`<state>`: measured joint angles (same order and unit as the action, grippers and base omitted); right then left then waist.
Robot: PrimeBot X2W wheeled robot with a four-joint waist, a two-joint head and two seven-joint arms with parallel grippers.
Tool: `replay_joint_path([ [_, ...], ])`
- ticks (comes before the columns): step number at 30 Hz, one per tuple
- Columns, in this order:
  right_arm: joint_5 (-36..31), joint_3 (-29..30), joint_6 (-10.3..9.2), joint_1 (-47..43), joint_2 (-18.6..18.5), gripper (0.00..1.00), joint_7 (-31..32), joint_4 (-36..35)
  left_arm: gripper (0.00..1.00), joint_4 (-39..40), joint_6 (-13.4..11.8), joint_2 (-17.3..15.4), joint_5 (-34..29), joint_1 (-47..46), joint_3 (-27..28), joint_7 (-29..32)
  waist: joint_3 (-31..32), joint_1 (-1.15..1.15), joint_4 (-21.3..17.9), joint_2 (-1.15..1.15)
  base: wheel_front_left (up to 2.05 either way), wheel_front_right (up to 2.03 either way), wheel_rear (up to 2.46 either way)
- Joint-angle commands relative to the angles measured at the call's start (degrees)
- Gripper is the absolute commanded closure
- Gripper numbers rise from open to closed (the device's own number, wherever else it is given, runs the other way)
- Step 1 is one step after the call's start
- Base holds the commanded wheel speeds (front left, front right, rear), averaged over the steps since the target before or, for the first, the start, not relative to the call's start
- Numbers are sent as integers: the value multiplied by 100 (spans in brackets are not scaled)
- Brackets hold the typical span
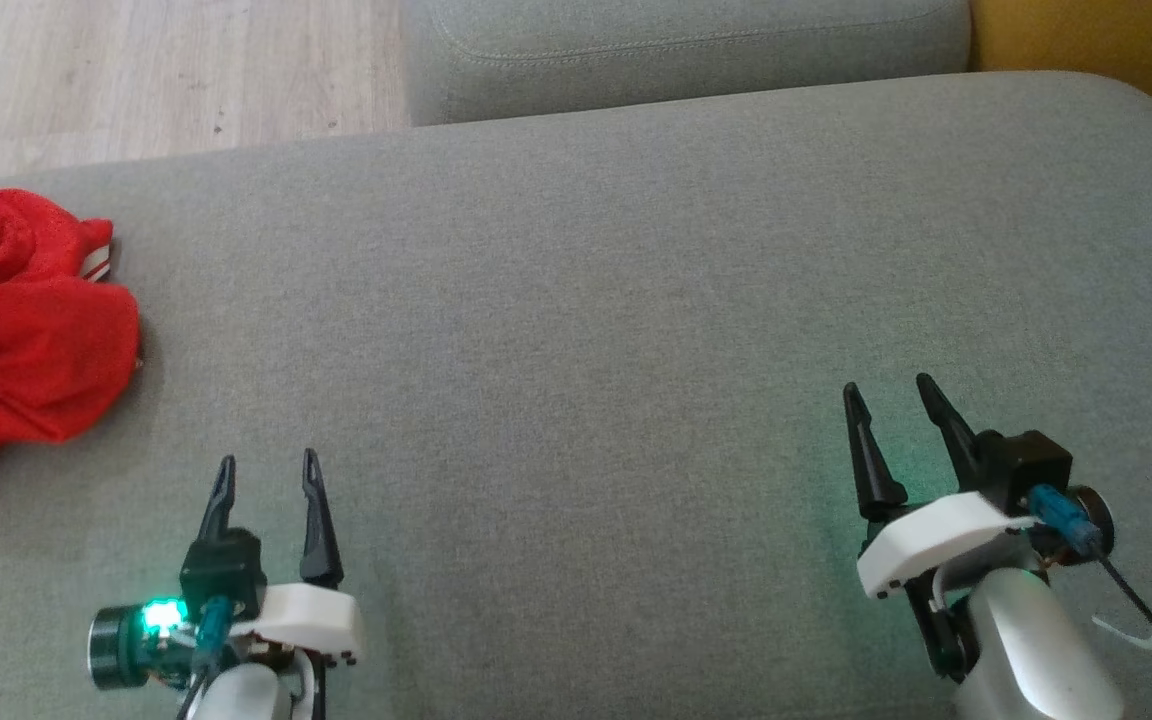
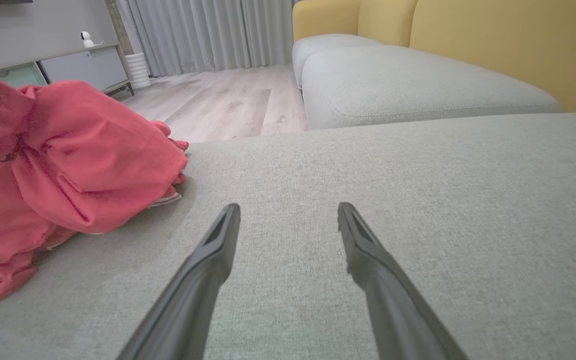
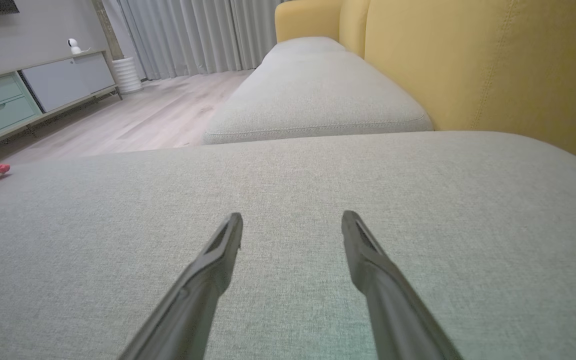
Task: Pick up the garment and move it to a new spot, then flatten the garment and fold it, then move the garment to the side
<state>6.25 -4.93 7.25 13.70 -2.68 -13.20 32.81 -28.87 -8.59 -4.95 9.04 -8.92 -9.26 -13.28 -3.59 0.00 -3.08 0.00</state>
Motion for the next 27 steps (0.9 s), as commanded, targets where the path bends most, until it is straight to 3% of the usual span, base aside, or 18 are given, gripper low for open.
replay_joint_path([
  [1,-193,-117,24,302,-19,0,-124,-160,0,218,-25,-36,-197,-109,225,-116,14,0,-8,0,0,0,0],
  [18,-192,28,24,278,-20,0,-180,-240,0,243,171,150,-459,-38,459,-172,-98,0,75,0,0,0,0],
  [22,-191,-35,24,307,-20,0,-180,-238,0,199,194,175,-448,-83,460,-172,-163,0,289,0,0,0,0],
  [27,-127,-249,24,311,-20,0,-180,-202,0,153,189,194,-398,-73,486,-172,-216,0,838,0,0,0,0],
])
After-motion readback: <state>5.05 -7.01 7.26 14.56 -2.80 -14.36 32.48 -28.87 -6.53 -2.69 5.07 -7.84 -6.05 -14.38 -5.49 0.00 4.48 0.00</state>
